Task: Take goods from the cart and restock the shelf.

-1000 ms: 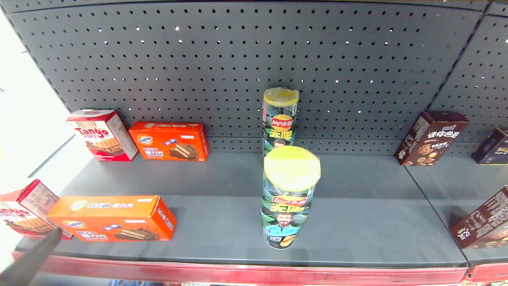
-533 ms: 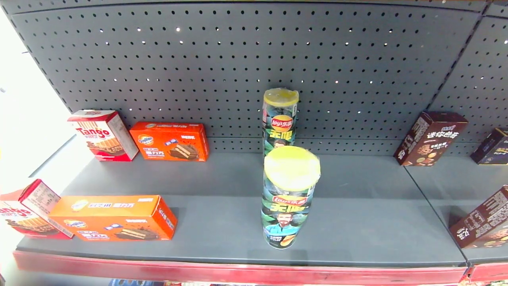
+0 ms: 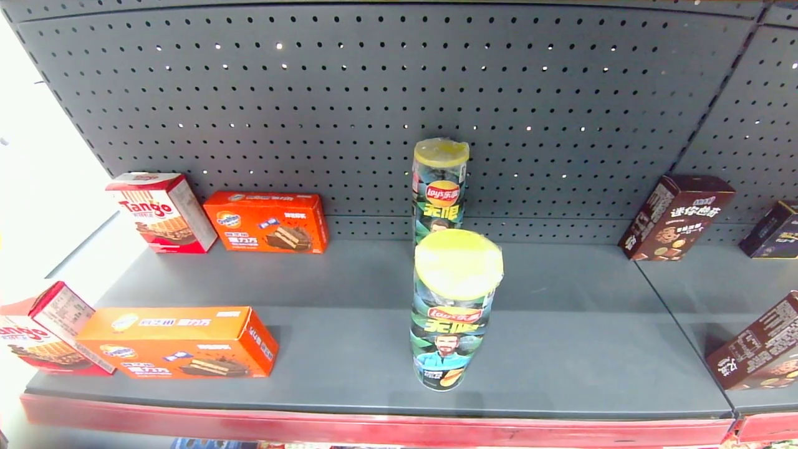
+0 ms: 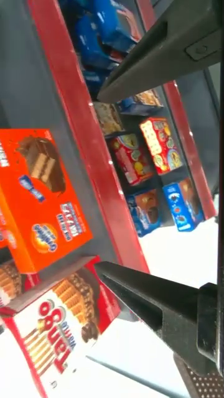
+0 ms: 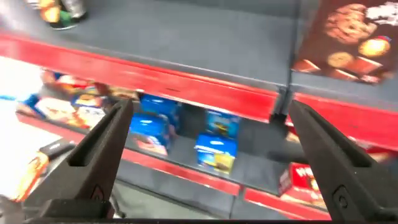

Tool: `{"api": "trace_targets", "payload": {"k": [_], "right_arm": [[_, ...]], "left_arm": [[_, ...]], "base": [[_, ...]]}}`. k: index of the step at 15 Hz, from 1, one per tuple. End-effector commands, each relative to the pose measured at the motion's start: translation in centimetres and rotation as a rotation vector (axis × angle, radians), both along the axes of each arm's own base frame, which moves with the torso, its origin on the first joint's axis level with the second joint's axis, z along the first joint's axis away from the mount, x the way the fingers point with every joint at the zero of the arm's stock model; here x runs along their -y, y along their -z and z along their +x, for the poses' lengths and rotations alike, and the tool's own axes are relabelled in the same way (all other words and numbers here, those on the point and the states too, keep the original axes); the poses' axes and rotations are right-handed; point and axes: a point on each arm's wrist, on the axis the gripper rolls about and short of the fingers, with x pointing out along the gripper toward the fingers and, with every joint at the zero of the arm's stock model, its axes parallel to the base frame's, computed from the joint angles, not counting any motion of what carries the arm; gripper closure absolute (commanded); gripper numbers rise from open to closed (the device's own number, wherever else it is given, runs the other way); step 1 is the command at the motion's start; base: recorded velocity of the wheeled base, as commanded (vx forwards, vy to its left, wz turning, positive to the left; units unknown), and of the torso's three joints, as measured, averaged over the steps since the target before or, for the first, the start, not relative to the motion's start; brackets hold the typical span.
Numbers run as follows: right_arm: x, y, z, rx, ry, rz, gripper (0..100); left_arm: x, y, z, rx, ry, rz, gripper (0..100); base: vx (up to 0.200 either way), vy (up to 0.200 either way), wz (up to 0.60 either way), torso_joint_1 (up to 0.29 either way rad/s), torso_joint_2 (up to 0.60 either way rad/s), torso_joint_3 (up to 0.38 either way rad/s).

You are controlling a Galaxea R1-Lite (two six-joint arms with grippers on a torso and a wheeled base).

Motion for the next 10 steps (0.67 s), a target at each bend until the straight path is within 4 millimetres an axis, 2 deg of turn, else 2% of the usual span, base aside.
{"api": "trace_targets", "payload": {"k": [1,3,4,6,7,8,9,10], "right_arm": [[-0.23,-0.01,0.3,-0.043,0.127,-0.008,0],[-0.22,0.0,0.07,-0.011,0.147,0.005,0],[-0.22,-0.01,0.08,-0.011,0.148,-0.003,0],[-0.2,-0.01,0.22,-0.031,0.117,-0.009,0],[-0.17,-0.01,0.22,-0.029,0.091,-0.009,0],[-0.09,0.0,0.17,-0.021,0.041,-0.007,0],[-0.09,-0.01,0.21,-0.026,0.035,-0.008,0],[-0.1,-0.02,0.25,-0.032,0.038,-0.009,0]], "left_arm": [[0.12,0.2,0.2,-0.028,-0.052,0.006,0],[-0.12,0.19,0.2,-0.028,-0.153,0.011,0],[-0.38,0.16,0.17,-0.026,-0.271,0.015,0],[-0.33,0.18,0.27,-0.032,-0.257,0.024,0],[-0.22,0.21,0.32,-0.031,-0.191,0.021,0],[0.09,0.2,0.39,-0.028,0.119,0.012,0],[0.23,0.26,0.35,-0.035,0.28,0.012,0],[0.39,0.25,0.48,-0.063,0.319,0.01,0]], "base": [[0.0,0.0,0.0,0.0,0.0,0.0],[0.0,0.0,0.0,0.0,0.0,0.0],[0.0,0.0,0.0,0.0,0.0,0.0],[0.0,0.0,0.0,0.0,0.0,0.0],[0.0,0.0,0.0,0.0,0.0,0.0],[0.0,0.0,0.0,0.0,0.0,0.0],[0.0,0.0,0.0,0.0,0.0,0.0],[0.0,0.0,0.0,0.0,0.0,0.0]]}}
